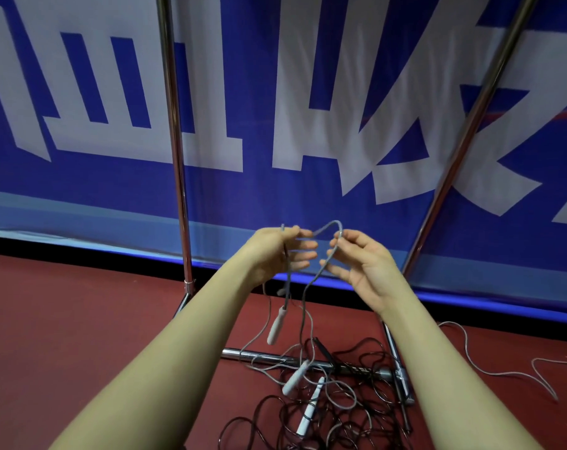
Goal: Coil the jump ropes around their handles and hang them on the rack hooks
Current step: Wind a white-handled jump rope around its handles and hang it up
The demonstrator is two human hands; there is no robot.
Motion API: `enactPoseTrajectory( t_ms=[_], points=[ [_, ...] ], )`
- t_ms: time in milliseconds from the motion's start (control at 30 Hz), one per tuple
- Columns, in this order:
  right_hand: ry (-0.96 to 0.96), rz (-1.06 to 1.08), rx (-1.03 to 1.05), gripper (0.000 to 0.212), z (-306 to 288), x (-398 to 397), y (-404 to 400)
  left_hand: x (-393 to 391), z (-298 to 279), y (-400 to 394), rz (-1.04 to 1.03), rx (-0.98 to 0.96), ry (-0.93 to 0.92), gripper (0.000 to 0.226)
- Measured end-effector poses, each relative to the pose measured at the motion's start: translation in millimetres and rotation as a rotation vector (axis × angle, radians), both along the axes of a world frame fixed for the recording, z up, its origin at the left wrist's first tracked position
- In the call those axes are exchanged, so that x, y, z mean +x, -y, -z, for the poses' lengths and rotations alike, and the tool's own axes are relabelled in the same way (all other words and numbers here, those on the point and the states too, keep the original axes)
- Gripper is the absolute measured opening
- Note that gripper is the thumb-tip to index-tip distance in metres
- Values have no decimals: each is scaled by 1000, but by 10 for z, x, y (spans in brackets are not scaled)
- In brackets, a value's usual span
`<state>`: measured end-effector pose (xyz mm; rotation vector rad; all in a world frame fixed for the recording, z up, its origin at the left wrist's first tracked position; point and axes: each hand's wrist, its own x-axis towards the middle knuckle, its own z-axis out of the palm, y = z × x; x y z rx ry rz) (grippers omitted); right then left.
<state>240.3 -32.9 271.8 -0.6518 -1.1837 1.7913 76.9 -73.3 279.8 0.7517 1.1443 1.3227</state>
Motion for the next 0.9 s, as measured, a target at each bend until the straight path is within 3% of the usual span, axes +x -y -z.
enactPoseTrajectory(
  t_ms=[200,333,433,533,700,833,900],
  points=[
    [-236,187,-71,16,-21,2,-41,105,129,61,247,-25,-175,19],
    [-351,196,-101,19,-55,-3,-56,147,143,52,208,45,-229,16],
    [-385,216,-142,18,-40,31,-81,180,138,42,121,74,-171,10],
    [-265,198,-158,11,38,82,-110,178,68,28,31,109,-33,9],
    [183,-30,-120,19,193,73,-92,112,-130,8,-121,180,270,10],
    [290,-276,-74,22,185,52,5,70,-190,26,-189,215,302,9],
    [327,-258,-2,13,148,31,51,44,-172,24,-226,221,291,9]
  ],
)
